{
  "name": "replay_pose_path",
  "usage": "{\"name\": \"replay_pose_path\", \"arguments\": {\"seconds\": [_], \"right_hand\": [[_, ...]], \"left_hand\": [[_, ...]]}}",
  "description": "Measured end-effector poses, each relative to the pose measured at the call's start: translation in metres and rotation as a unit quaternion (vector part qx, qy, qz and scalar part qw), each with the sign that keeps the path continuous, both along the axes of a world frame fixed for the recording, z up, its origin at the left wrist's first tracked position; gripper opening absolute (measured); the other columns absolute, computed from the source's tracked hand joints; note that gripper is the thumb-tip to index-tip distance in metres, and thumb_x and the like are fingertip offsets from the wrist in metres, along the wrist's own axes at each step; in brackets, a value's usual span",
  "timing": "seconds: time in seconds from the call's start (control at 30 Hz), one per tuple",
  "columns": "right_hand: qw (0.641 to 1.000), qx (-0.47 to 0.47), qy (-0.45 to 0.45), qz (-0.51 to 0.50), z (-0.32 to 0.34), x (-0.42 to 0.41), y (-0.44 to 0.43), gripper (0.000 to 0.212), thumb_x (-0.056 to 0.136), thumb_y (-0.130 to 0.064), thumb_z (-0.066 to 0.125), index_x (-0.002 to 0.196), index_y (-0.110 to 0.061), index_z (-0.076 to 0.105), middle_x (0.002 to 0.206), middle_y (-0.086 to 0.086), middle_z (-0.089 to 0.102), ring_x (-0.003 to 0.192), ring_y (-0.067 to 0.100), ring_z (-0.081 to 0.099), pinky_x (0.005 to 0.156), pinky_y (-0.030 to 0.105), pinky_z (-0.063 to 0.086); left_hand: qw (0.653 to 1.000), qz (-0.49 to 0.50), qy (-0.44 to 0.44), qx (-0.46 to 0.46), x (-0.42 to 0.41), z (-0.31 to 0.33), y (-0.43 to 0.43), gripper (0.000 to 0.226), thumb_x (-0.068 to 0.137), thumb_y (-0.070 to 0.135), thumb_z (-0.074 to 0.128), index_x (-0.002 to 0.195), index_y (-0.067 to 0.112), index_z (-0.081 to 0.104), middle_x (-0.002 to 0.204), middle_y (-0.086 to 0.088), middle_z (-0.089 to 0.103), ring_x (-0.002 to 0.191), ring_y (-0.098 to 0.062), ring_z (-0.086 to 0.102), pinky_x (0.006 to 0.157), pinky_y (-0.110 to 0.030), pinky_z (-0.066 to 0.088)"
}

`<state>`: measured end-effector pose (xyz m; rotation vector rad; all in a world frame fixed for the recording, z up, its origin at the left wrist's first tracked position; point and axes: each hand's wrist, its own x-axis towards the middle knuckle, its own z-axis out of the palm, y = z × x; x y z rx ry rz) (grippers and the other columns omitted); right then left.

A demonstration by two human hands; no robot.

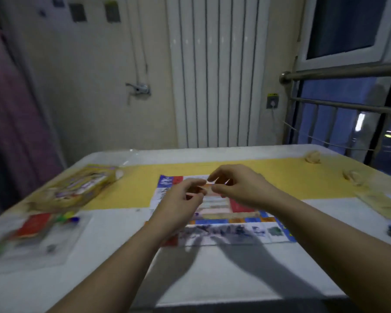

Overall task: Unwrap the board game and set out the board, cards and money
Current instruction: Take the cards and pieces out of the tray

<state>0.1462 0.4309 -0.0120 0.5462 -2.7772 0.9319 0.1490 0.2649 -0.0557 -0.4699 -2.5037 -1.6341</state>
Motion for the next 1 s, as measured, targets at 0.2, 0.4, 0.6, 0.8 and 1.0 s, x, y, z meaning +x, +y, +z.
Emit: {"name": "replay_pose_path", "arguments": {"seconds": [0.2,0.4,0.6,0.8,1.0], "right_hand": [[0.994,0.003,-0.026,0.108,-0.005,-0.018,-0.12,0.016,0.091,-0.019,0.061,0.106,-0.018,0.067,0.088,-0.002,0.066,0.082,0.016,0.065,0.075,0.028,0.051],[0.979,0.054,-0.011,0.194,-0.014,-0.025,-0.223,0.021,0.09,-0.017,0.059,0.108,-0.012,0.068,0.09,0.0,0.065,0.08,0.009,0.056,0.067,0.018,0.038],[0.945,0.161,0.019,0.284,-0.017,-0.034,-0.297,0.022,0.09,-0.011,0.056,0.106,-0.008,0.071,0.105,0.008,0.07,0.082,0.014,0.056,0.061,0.015,0.032],[0.909,0.271,0.053,0.311,-0.023,-0.047,-0.353,0.044,0.089,-0.002,0.043,0.128,-0.019,0.058,0.124,0.008,0.06,0.113,0.028,0.055,0.083,0.028,0.043],[0.838,0.402,0.116,0.351,-0.029,-0.054,-0.387,0.059,0.088,0.002,0.043,0.139,-0.028,0.045,0.138,0.009,0.036,0.119,0.03,0.049,0.074,0.033,0.039]], "left_hand": [[0.988,0.147,0.032,-0.028,0.017,-0.003,-0.128,0.028,0.092,0.009,0.055,0.102,0.035,0.058,0.094,0.011,0.066,0.086,-0.014,0.065,0.078,-0.027,0.05],[0.958,0.278,0.039,-0.058,0.037,-0.012,-0.239,0.028,0.089,0.005,0.058,0.109,0.023,0.064,0.097,0.003,0.067,0.082,-0.014,0.063,0.079,-0.028,0.05],[0.923,0.361,0.019,-0.13,0.046,-0.029,-0.321,0.026,0.087,0.008,0.057,0.103,0.026,0.067,0.096,0.006,0.068,0.08,-0.006,0.063,0.071,-0.024,0.046],[0.877,0.399,-0.001,-0.268,0.042,-0.042,-0.35,0.027,0.088,0.021,0.058,0.113,0.029,0.067,0.114,0.009,0.065,0.113,-0.018,0.055,0.095,-0.033,0.043],[0.899,0.36,-0.013,-0.25,0.034,-0.061,-0.354,0.032,0.088,0.021,0.05,0.115,0.033,0.065,0.12,0.009,0.061,0.12,-0.019,0.048,0.097,-0.039,0.043]]}}
